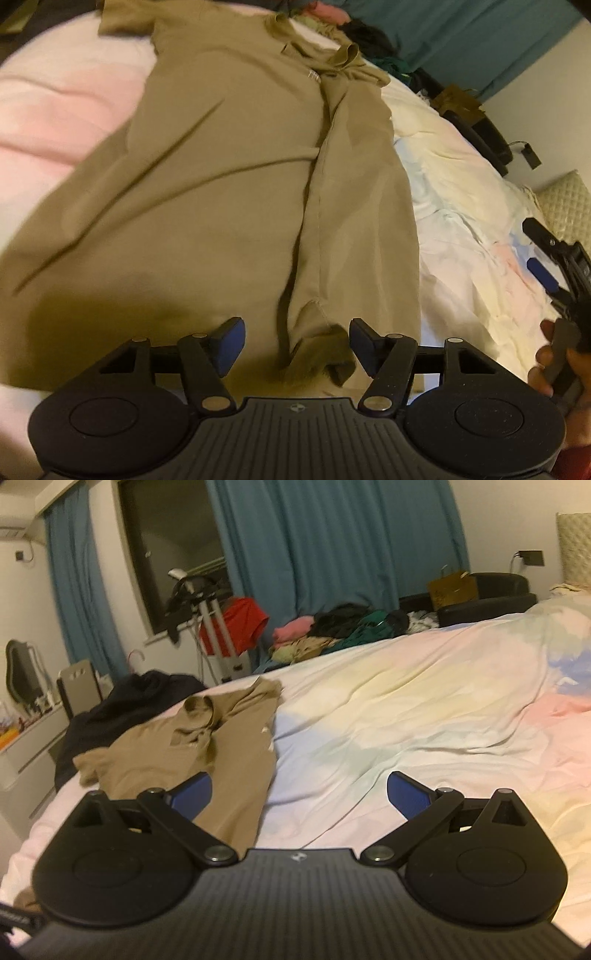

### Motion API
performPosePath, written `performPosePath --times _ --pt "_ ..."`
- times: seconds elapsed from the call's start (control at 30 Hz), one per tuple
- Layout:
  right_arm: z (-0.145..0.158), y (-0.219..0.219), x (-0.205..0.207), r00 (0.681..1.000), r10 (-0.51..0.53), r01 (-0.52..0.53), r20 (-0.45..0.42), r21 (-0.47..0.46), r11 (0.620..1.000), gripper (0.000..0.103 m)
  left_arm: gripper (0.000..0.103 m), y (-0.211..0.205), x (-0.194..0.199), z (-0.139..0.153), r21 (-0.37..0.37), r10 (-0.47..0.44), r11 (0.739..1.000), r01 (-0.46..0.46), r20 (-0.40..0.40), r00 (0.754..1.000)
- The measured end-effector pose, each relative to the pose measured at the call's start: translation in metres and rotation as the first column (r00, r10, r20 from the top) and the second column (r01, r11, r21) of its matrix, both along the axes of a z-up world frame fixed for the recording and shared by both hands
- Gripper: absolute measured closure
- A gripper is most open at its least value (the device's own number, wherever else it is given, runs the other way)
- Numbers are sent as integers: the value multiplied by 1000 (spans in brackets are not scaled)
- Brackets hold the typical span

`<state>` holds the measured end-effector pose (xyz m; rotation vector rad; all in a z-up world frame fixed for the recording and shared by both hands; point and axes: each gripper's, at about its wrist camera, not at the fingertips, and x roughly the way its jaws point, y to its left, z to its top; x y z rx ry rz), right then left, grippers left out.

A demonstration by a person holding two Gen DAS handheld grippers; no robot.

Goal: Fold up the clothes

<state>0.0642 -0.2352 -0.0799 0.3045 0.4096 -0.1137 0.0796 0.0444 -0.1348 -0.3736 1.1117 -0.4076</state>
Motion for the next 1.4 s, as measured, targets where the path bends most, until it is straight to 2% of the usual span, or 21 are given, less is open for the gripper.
performPosePath --times 0.07,0.13,0.2,0.23,0.3,0.4,0.57,0.63,0.67,0.7,0.73,0.77,0.8,0.9,1.03,1.23,1.4 --pt "-1 6 1 1000 11 -12 -10 -21 1000 0 42 -3 2 -5 -40 -32 999 32 3 999" --pt "-1 10 1 1000 20 -21 -18 -37 999 0 57 -7 2 -8 -36 -46 998 46 12 999" --pt "-1 12 2 999 27 -28 -24 -47 999 0 89 -10 1 -9 -32 -58 998 58 15 998" --pt "-1 13 2 999 28 -30 -28 -52 998 0 96 -9 -2 -9 -32 -64 997 64 13 998" --pt "-1 14 2 999 28 -30 -33 -63 998 0 97 -8 -6 -9 -31 -76 997 76 8 997" --pt "-1 17 1 999 26 -29 -33 -79 996 0 98 -6 -17 0 11 -75 997 75 41 996" --pt "2 22 -1 999 31 -33 -24 -106 994 0 96 -15 -27 2 133 -107 987 94 92 990" --pt "2 23 -1 999 34 -37 -23 -112 993 0 93 -17 -28 5 153 -105 984 87 111 988" --pt "3 24 -1 999 36 -38 -22 -113 993 0 87 -16 -31 9 164 -100 983 79 128 987" --pt "3 24 -2 999 37 -39 -21 -115 993 0 73 -15 -33 12 175 -96 982 70 145 985" --pt "4 24 -2 999 39 -41 -20 -116 992 0 65 -15 -35 16 184 -94 981 61 175 980" --pt "5 24 -3 999 40 -42 -15 -114 993 0 51 -16 -38 22 193 -93 980 52 210 973" --pt "7 25 -4 999 42 -43 -8 -110 993 0 41 -16 -41 27 201 -92 979 43 244 965" --pt "12 26 -9 998 51 -48 23 -101 994 0 28 -19 -49 44 255 -102 967 15 331 938" --pt "21 28 -19 996 51 -45 71 -81 996 0 19 -29 -57 77 298 -115 954 -25 441 890" --pt "45 34 -40 990 65 -60 122 -42 997 0 14 -54 -63 143 260 -74 962 -85 546 835" --pt "48 37 -50 982 64 -48 178 -92 995 0 9 -62 -71 160 227 -76 971 -78 598 798"
